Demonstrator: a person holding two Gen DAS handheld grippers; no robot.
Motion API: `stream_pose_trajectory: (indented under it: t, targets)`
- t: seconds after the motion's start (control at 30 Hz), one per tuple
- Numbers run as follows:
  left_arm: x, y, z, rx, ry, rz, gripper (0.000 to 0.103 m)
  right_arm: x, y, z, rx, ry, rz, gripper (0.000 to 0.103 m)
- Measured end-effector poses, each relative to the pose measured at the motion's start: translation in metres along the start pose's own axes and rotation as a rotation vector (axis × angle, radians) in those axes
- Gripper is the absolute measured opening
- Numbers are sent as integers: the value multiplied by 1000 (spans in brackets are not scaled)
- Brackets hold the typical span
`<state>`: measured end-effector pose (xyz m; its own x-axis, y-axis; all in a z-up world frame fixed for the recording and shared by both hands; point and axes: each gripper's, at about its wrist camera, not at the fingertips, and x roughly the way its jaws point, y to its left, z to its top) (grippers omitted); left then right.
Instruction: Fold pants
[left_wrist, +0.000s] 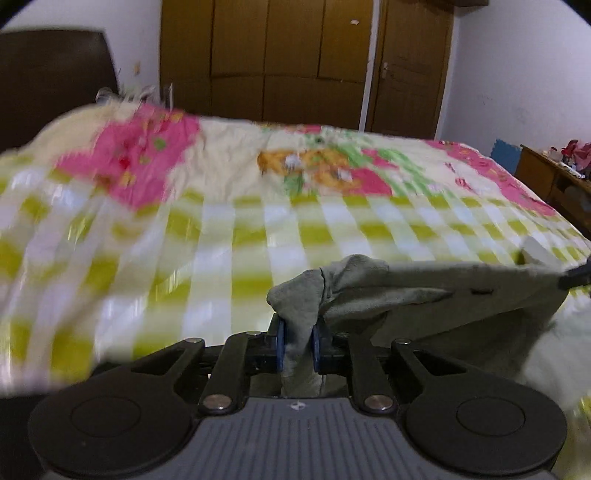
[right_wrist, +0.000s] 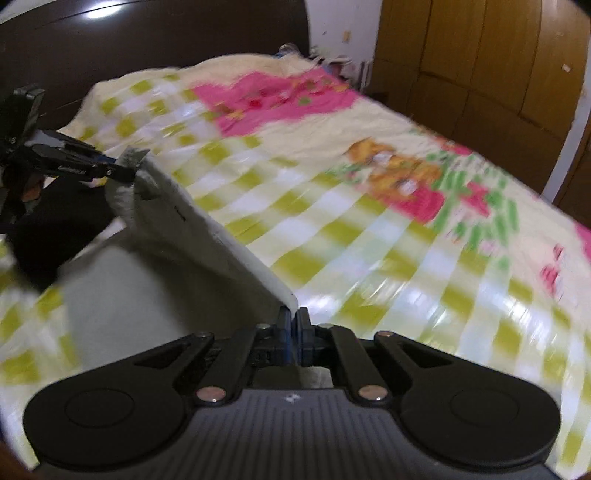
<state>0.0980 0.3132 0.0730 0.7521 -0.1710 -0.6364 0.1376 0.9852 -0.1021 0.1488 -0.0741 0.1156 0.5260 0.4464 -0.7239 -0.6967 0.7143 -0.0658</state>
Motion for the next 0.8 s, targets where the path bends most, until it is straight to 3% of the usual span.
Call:
stream_pose_trajectory:
  t: [0.1, 0.2, 0.43, 0.6, 0.8]
  targets:
    - [-4, -3, -46, 11, 68, 25, 29, 5, 35, -35, -24, 75, 23, 3]
    - [-8, 2, -79, -46, 96, 31, 30, 27, 57, -65, 22, 172, 69, 3]
    - [-18, 6, -111, -61, 101, 97, 38, 46, 97, -92, -60, 270, 51, 6]
    - [-22, 2, -116, 3, 65, 179, 38, 40, 119, -87, -155, 226, 11, 15]
    - [-23, 8, -109, 10, 17, 207, 38, 54, 166, -58, -280, 66, 40, 31]
